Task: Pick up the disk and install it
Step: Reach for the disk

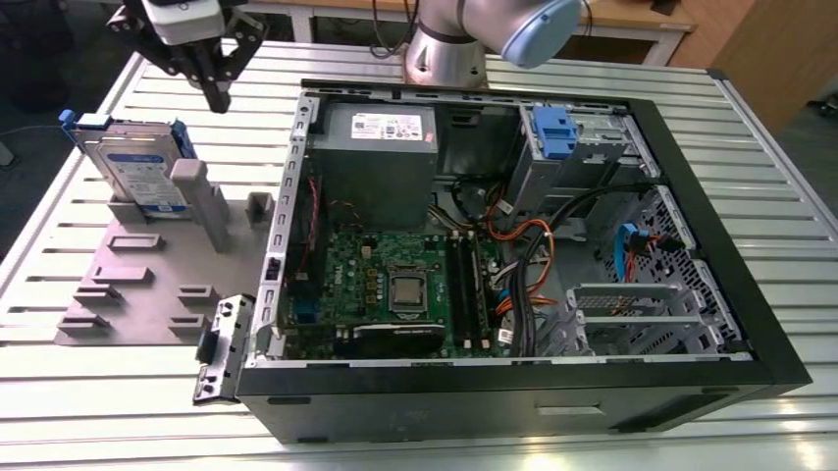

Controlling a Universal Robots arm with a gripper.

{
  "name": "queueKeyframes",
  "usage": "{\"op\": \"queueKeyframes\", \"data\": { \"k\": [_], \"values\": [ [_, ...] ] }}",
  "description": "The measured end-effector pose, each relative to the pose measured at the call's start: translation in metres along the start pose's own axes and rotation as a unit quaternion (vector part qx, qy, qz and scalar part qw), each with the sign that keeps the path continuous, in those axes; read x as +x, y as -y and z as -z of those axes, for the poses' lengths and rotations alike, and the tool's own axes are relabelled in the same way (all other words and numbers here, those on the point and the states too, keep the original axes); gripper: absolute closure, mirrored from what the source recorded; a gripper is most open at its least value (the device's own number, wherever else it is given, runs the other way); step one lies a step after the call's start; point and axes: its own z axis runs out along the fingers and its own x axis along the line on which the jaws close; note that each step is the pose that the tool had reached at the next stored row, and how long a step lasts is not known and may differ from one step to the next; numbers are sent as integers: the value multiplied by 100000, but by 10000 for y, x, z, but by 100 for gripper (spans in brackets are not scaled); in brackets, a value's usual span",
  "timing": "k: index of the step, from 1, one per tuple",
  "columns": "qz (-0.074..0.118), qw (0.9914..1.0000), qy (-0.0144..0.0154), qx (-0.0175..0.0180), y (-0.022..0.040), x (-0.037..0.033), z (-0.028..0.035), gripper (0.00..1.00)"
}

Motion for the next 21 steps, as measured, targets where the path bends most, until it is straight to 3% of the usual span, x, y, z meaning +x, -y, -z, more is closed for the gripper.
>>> {"op": "queueKeyframes", "data": {
  "k": [21],
  "values": [
    [2,100000,-4,-11,30,460,-15,89]
  ]
}}
